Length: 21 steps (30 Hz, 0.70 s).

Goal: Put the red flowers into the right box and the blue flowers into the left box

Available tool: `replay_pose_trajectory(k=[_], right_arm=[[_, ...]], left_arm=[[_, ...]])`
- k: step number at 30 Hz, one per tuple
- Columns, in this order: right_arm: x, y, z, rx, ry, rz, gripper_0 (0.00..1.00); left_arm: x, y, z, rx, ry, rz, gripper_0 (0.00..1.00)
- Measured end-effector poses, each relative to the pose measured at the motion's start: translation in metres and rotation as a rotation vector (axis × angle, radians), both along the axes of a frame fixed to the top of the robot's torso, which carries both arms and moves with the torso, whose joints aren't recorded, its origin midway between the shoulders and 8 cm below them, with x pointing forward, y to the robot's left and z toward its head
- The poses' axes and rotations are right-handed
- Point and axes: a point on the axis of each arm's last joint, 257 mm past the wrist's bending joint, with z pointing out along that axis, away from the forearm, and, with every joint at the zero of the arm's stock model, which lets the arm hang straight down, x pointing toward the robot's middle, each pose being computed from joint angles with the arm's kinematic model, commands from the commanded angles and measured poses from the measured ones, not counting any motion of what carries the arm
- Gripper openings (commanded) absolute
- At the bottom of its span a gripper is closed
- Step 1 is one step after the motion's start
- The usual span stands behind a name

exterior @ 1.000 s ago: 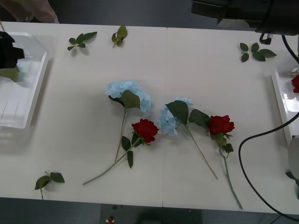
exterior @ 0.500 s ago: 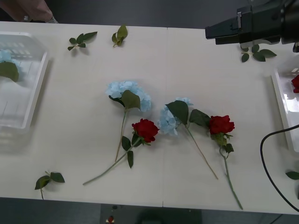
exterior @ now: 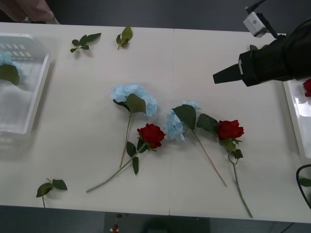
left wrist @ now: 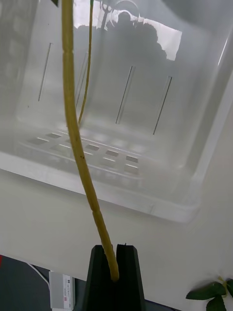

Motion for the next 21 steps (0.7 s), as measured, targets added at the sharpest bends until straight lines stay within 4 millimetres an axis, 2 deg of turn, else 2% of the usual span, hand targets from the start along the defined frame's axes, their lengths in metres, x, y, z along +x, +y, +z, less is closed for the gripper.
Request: replay_pose_trajectory(k=[6,9,12,13,17,18,21], right_arm=[[-0.019,-0.018,-0.023,-0.065,0.016,-0.056,1.0],[-0.027,-0.027,-0.04,-0.124,0.019,-0.071,1.0],[-0.035,-0.033,-0.058,-0.183,0.033,-0.074,1.0],[-0.037,-0.035,-0.064,-0.204,0.035,-0.076,1.0],[-0.046,-0.044,-0.088,-0.284,0.049,-0.084,1.0],[-0.048,-0.046,-0.094,-0.3,0.056,-0.088,1.0],[-0.054,-0.054,-0.11,-0.327,0.088,-0.114,1.0]], left_arm=[[-0.004,0.002,-0.01,0.001,0.018,0.005,0.0],[0.001,0.006,-0.011,0.003,-0.027,0.007,0.0],[-0.004,0.011,-0.019,0.006,-0.044,0.015,0.02],[-0.007,0.013,-0.022,0.007,-0.044,0.019,0.06],[-0.016,0.017,-0.031,0.007,-0.029,0.028,0.47],[-0.016,0.017,-0.032,0.006,-0.029,0.029,0.58],[-0.011,0.017,-0.029,0.01,-0.053,0.019,0.85]])
